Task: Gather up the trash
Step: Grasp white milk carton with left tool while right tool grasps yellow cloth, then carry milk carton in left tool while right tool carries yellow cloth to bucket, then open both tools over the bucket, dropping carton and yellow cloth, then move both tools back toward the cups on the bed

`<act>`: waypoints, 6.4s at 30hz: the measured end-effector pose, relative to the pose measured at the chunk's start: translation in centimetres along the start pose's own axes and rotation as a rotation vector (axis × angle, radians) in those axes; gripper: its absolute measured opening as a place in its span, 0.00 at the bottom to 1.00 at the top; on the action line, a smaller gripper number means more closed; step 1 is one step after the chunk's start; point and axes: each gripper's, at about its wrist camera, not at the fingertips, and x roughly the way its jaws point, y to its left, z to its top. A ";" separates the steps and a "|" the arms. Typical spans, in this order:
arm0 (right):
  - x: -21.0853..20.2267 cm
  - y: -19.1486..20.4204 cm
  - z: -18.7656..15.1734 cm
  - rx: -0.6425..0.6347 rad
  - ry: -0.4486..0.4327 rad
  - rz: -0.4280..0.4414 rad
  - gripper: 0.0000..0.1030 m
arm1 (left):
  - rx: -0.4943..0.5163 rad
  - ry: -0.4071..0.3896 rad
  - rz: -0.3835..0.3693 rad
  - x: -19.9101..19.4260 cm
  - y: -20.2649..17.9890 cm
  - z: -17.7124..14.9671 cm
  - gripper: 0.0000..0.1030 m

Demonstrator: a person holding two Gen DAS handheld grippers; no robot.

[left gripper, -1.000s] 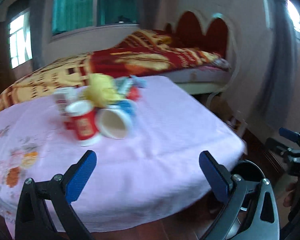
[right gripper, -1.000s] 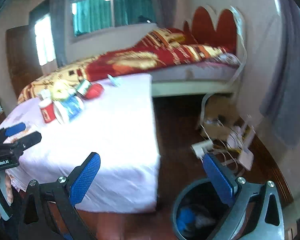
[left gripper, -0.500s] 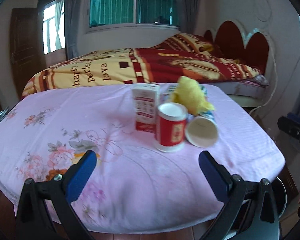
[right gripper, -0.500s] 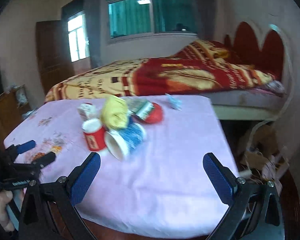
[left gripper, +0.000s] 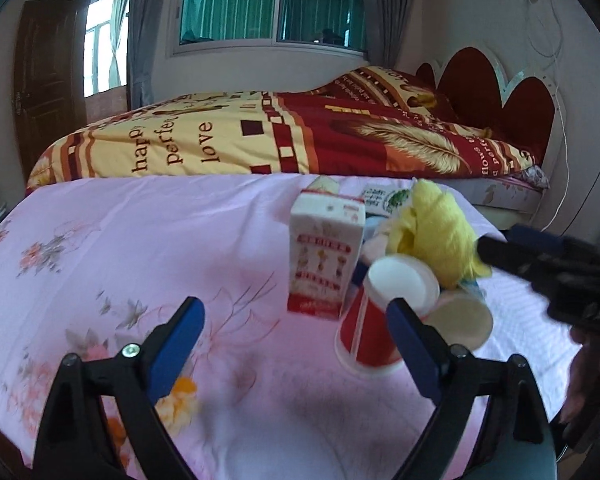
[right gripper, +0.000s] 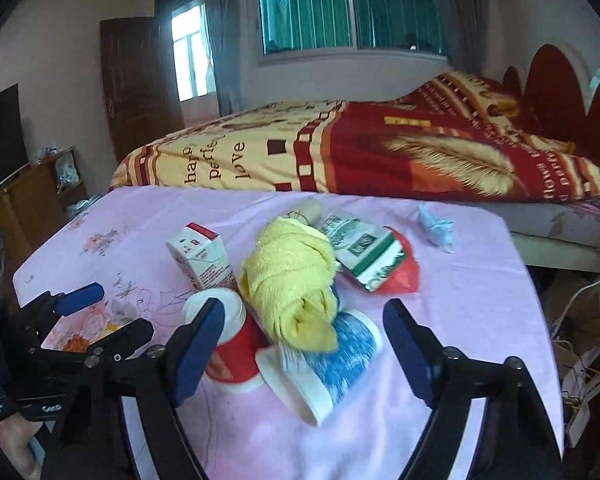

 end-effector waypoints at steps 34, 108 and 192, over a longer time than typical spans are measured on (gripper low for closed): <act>-2.8 -2.8 1.8 -0.012 -0.144 0.017 0.29 | 0.033 -0.085 -0.095 0.1 -1.1 4.8 0.50; -29.1 -19.4 -18.8 0.290 -0.129 -0.397 0.29 | 0.280 -0.003 -0.481 -8.9 -27.1 -4.5 0.50; -31.9 -22.2 -28.5 0.404 0.002 -0.705 1.00 | 0.435 0.177 -0.496 -8.9 -33.5 -12.2 1.00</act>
